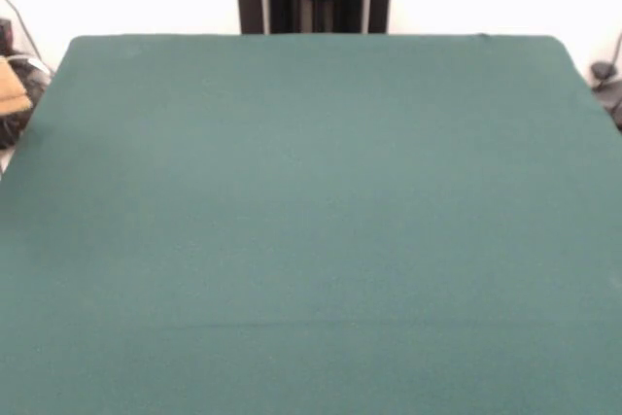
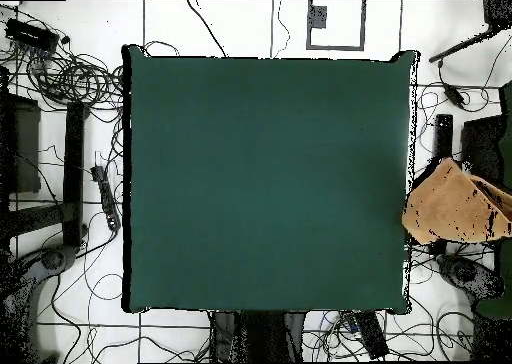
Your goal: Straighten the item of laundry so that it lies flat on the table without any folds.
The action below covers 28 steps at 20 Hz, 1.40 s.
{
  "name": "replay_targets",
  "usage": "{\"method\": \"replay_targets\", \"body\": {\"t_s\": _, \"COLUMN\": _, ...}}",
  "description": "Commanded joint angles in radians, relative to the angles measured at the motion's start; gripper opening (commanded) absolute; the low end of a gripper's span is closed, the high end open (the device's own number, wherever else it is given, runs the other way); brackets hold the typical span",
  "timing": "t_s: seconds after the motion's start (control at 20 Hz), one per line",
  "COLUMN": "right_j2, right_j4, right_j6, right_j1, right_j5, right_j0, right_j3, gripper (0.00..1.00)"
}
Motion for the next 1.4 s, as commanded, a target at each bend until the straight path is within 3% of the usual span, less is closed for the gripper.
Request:
{"method": "replay_targets", "body": {"t_s": 0.05, "right_j2": 0.174, "right_j4": -0.005, "right_j6": -0.229, "right_j1": 0.061, "right_j5": -0.165, "right_j0": 0.001, "right_j3": 0.248, "gripper": 0.00}}
{"method": "replay_targets", "body": {"t_s": 0.95, "right_j2": 0.225, "right_j4": -0.068, "right_j6": -0.189, "right_j1": 0.113, "right_j5": -0.199, "right_j0": -0.042, "right_j3": 0.230, "gripper": 0.00}}
{"method": "replay_targets", "body": {"t_s": 1.4, "right_j2": 0.239, "right_j4": -0.110, "right_j6": -0.247, "right_j1": 0.076, "right_j5": -0.105, "right_j0": -0.088, "right_j3": 0.199, "gripper": 0.00}}
